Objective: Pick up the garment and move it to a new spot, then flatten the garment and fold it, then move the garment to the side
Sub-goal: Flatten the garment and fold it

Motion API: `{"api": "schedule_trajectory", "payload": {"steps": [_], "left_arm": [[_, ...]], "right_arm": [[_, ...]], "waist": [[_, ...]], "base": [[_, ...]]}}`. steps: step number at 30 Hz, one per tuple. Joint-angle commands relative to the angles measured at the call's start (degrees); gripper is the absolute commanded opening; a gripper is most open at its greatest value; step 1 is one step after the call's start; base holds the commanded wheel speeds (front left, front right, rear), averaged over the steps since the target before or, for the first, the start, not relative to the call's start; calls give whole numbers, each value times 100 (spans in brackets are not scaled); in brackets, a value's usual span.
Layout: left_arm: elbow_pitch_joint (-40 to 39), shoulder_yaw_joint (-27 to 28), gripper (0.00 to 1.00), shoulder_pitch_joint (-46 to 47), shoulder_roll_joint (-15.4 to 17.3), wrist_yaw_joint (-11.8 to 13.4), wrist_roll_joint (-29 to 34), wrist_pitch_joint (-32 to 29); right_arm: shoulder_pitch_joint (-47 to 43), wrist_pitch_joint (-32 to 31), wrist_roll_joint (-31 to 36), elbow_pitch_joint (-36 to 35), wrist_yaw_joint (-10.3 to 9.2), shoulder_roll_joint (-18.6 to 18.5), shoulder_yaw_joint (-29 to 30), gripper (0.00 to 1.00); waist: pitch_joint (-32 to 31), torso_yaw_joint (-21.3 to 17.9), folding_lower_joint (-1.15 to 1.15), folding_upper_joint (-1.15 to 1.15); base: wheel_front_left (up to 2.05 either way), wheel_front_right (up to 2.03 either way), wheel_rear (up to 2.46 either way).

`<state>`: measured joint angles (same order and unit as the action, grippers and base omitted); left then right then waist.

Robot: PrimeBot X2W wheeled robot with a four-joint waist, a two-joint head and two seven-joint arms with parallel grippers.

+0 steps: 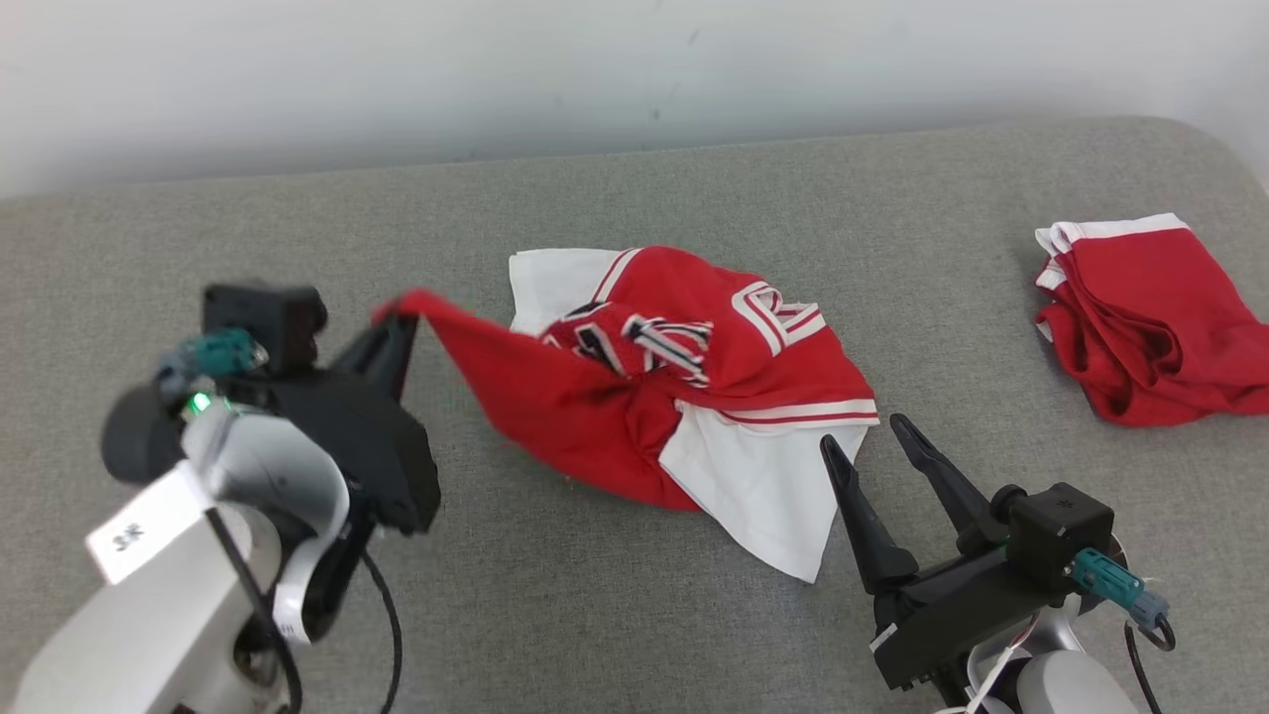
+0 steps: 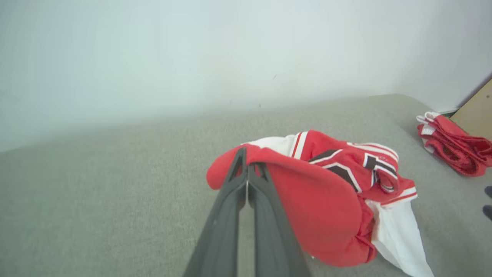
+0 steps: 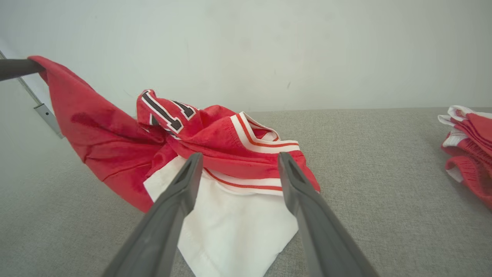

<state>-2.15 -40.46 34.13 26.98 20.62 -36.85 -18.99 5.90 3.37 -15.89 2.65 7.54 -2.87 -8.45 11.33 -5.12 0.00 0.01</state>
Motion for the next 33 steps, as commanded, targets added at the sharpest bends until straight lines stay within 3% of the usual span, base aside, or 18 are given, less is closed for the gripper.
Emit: {"api": "schedule_trajectory", "payload": {"steps": [1,17,25,33], "left_arm": [[-100,58,0,135,51,49,111,80],[-656,373,0,883,173,428,749,471],[-899,510,0,839,580,773,948,95],[-1794,370,0,651,932,1063,1142,-571]], "right_arm": [[49,9,-17,4,-12,-6,0,100],[9,19,-33,41,-11,-6,-79,100],[-47,16,-20,35,-11,-6,-76,100],[-83,-15,10,-6,-11,-6,-32,100]], "waist": [[-14,12,0,-1],[-136,-182,0,-1],[-203,-191,0,-1],[-206,-79,0,-1]], "base": [[0,0,0],[0,0,0],[0,0,0],[0,0,0]]}}
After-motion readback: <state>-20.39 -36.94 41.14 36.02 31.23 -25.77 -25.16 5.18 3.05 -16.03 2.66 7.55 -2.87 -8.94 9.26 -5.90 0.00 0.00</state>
